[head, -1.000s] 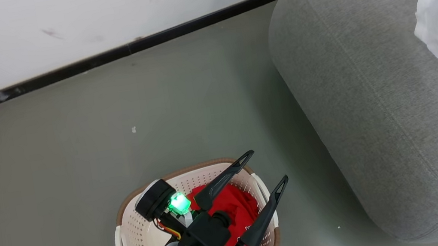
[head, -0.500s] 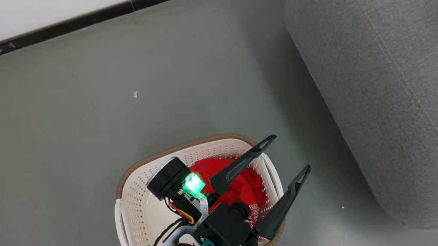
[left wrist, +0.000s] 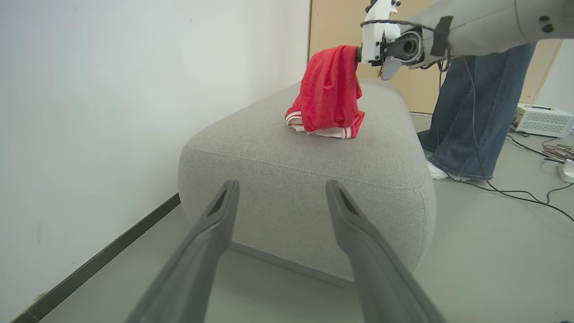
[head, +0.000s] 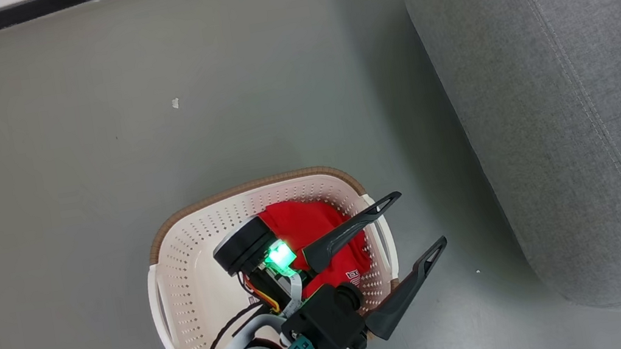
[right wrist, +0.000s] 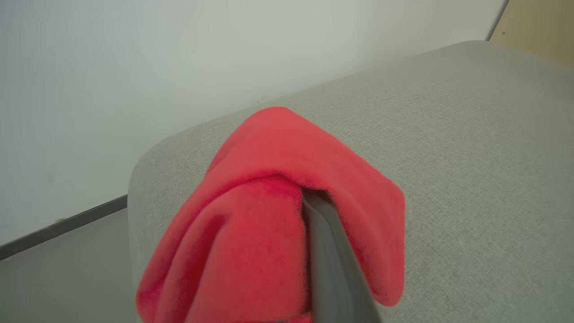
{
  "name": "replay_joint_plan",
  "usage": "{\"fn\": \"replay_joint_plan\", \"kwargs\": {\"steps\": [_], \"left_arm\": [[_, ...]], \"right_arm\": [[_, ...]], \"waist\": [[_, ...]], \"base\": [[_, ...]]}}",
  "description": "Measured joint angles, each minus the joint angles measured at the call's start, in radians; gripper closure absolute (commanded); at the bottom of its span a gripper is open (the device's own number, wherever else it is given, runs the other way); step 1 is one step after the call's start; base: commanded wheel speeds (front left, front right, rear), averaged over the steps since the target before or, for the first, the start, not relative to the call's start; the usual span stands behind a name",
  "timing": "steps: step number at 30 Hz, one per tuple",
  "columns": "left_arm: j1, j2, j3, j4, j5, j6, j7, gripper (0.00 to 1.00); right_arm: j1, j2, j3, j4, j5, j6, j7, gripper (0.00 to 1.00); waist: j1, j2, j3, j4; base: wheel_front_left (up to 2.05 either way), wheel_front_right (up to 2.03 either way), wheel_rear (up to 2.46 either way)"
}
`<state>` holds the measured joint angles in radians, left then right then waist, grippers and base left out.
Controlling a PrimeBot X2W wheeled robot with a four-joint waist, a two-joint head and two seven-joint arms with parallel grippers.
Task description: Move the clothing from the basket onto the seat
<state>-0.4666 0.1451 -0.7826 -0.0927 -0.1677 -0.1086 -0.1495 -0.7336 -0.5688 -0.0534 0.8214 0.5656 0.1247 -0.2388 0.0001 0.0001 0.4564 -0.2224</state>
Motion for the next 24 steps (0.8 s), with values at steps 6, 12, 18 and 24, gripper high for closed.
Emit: {"fn": "replay_joint_plan", "kwargs": {"steps": [6,12,18,24], "left_arm": [[-0.02,0.013,-0.002,0.004,0.001,-0.001,0.0,0.0],[-0.023,0.018,-0.002,0.011,0.001,-0.001,0.0,0.0],[-0.024,0.022,0.0,0.015,0.001,-0.001,0.0,0.0],[-0.039,0.022,0.001,0.021,0.001,-0.001,-0.003,0.0]], "right_arm": [[0.019,0.005,-0.003,0.037,-0.014,0.0,-0.002,1.0],[0.034,0.02,-0.016,0.066,-0.024,0.0,-0.009,0.63],[0.033,0.048,-0.006,0.076,-0.049,0.0,-0.009,0.0],[0.04,0.052,0.003,0.069,-0.049,0.0,-0.009,0.0]], "waist": [[0.0,0.0,0.022,-0.013],[0.0,0.0,0.037,-0.022],[0.0,0.0,0.046,-0.03],[0.0,0.0,0.047,-0.039]], "base": [[0.0,0.0,0.0],[0.0,0.0,0.0],[0.0,0.0,0.0],[0.0,0.0,0.0]]}}
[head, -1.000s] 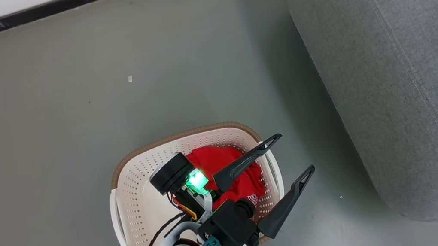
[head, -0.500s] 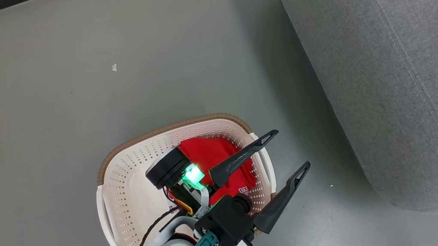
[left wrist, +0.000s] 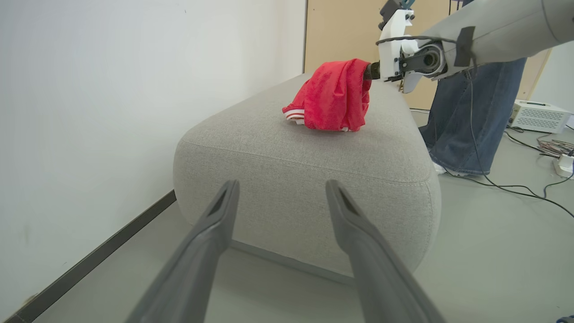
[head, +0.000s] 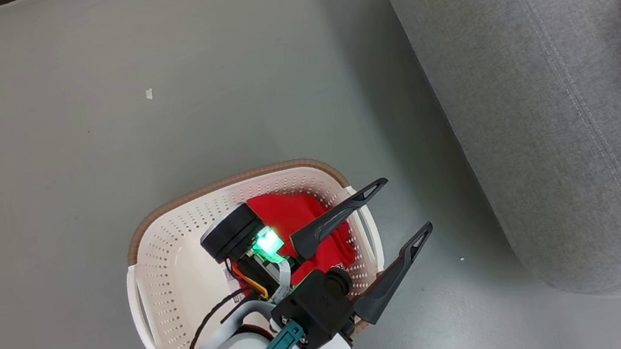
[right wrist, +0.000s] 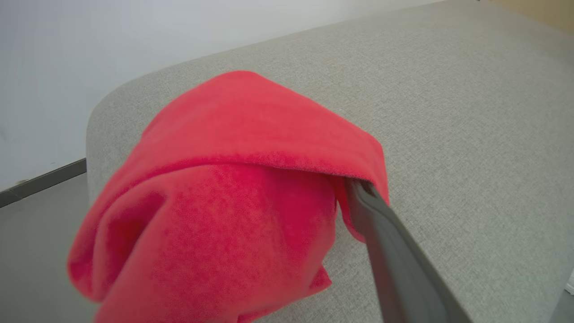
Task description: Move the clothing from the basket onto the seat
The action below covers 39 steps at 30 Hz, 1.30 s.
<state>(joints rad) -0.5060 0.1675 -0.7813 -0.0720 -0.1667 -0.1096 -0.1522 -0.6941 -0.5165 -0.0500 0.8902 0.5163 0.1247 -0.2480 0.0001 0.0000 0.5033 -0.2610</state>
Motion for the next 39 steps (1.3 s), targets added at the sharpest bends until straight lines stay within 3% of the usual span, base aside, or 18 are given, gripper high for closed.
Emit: {"fn": "replay_joint_plan", "kwargs": {"steps": [21,39], "left_arm": [[0.0,-0.001,0.009,0.039,-0.019,0.0,-0.035,0.0],[0.002,0.0,0.065,0.073,-0.044,0.013,-0.07,0.0]], "right_arm": [[0.17,-0.002,0.057,-0.088,0.033,0.0,0.0,0.0],[0.224,-0.121,0.062,-0.294,0.045,0.0,-0.002,0.0]], "waist": [[0.0,0.0,-0.029,-0.067],[0.0,0.0,-0.101,-0.108]], "base": [[0.0,0.0,0.0],[0.0,0.0,0.0]]}}
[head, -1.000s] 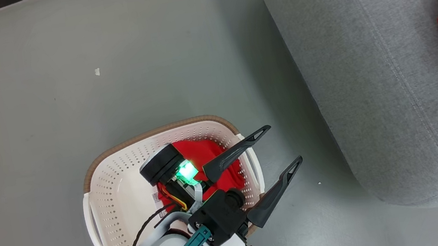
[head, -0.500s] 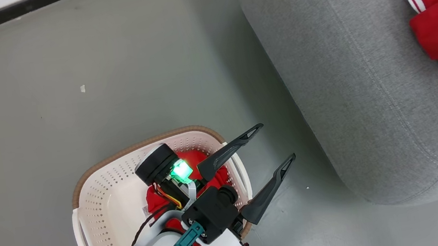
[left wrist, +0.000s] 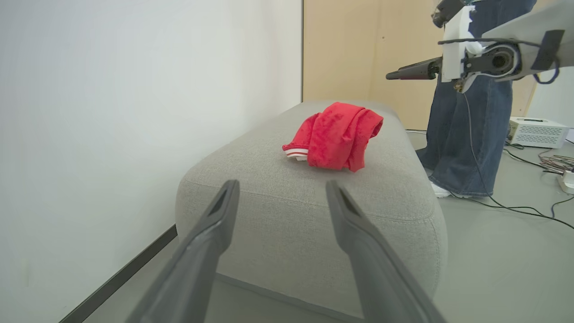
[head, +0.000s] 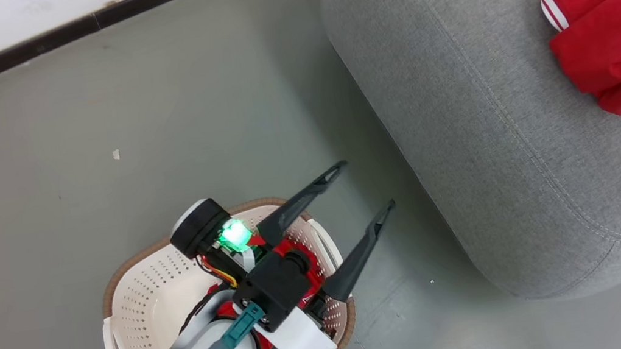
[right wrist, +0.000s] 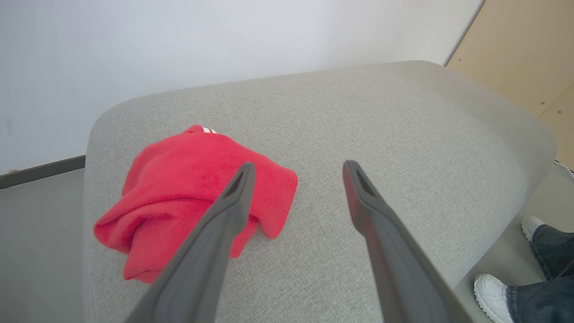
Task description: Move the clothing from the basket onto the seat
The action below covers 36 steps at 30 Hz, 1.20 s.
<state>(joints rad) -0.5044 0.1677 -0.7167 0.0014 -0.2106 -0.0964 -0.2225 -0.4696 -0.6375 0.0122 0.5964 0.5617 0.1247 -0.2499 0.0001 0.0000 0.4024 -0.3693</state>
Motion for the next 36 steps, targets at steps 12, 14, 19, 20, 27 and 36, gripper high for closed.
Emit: {"fn": "replay_joint_plan", "kwargs": {"steps": [12,14,19,20,27,36], "left_arm": [[0.045,0.005,0.075,0.024,-0.011,0.063,-0.018,0.0],[0.055,0.008,0.094,0.028,-0.013,0.081,-0.018,0.0],[0.083,0.018,0.137,0.039,-0.031,0.121,-0.026,0.0],[0.09,0.019,0.143,0.043,-0.032,0.129,-0.026,0.0],[0.156,0.021,0.209,0.063,-0.061,0.18,-0.027,0.0],[0.239,0.018,0.285,0.098,-0.101,0.236,-0.027,0.0]], "right_arm": [[-0.017,0.066,0.055,-0.154,-0.082,0.0,-0.001,0.0],[-0.028,0.087,0.075,-0.177,-0.099,0.0,-0.001,0.0],[-0.032,0.145,0.12,-0.24,-0.149,0.0,-0.001,0.0],[-0.033,0.152,0.129,-0.249,-0.16,0.0,-0.001,0.0],[-0.048,0.223,0.177,-0.297,-0.222,0.0,-0.002,0.0],[-0.013,0.328,0.191,-0.31,-0.278,0.0,-0.002,0.0]], "waist": [[0.0,0.0,-0.061,0.032],[0.0,0.0,-0.071,0.042],[0.0,0.0,-0.098,0.071],[0.0,0.0,-0.103,0.077],[0.0,0.0,-0.141,0.125],[0.0,0.0,-0.197,0.182]], "base": [[0.0,0.0,0.0],[0.0,0.0,0.0],[0.0,0.0,0.0],[0.0,0.0,0.0],[0.0,0.0,0.0],[0.0,0.0,0.0]]}}
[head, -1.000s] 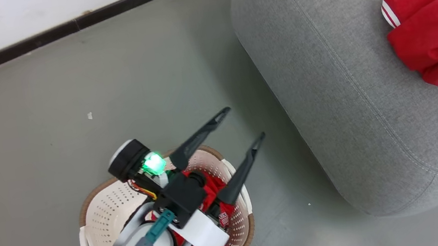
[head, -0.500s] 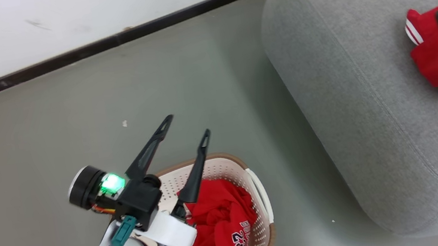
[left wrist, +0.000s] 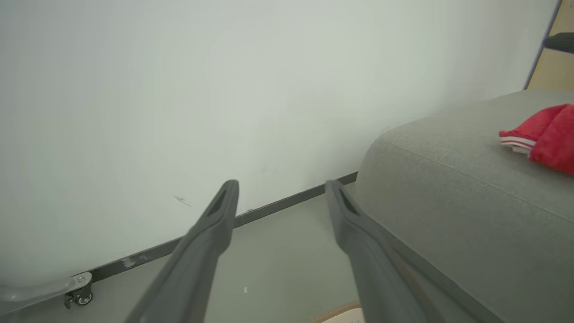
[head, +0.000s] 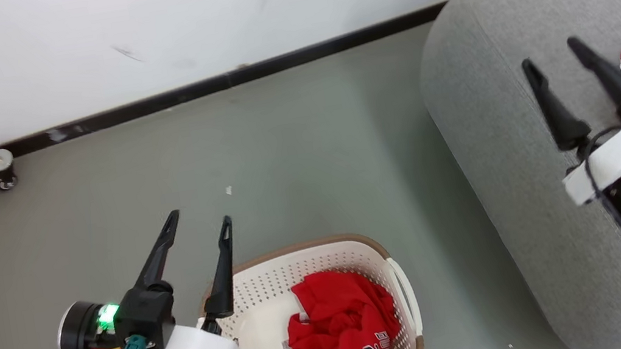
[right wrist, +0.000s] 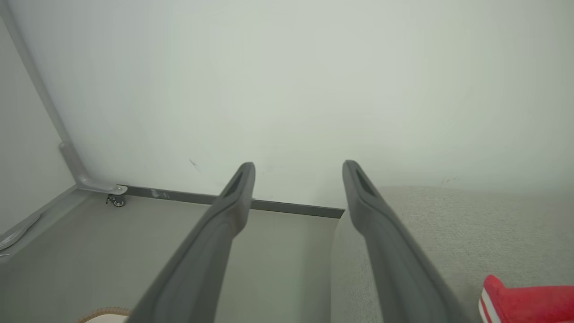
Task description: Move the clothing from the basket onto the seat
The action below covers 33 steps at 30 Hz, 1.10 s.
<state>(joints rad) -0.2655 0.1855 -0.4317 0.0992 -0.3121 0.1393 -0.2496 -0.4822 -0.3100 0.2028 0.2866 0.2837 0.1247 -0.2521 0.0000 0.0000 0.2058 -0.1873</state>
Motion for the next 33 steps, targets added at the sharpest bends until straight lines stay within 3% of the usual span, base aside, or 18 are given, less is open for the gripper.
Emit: {"fn": "replay_joint_plan", "kwargs": {"steps": [20,33], "left_arm": [[0.156,-0.027,0.164,0.017,-0.013,0.097,-0.003,0.0],[0.224,-0.027,0.193,0.048,-0.022,0.086,-0.003,0.0]], "right_arm": [[0.247,0.149,-0.098,0.002,-0.102,0.0,0.0,0.0],[0.4,0.219,-0.141,-0.058,-0.162,0.0,0.0,0.0]], "waist": [[0.0,0.0,-0.147,0.076],[0.0,0.0,-0.221,0.077]], "base": [[0.0,0.0,0.0],[0.0,0.0,0.0]]}}
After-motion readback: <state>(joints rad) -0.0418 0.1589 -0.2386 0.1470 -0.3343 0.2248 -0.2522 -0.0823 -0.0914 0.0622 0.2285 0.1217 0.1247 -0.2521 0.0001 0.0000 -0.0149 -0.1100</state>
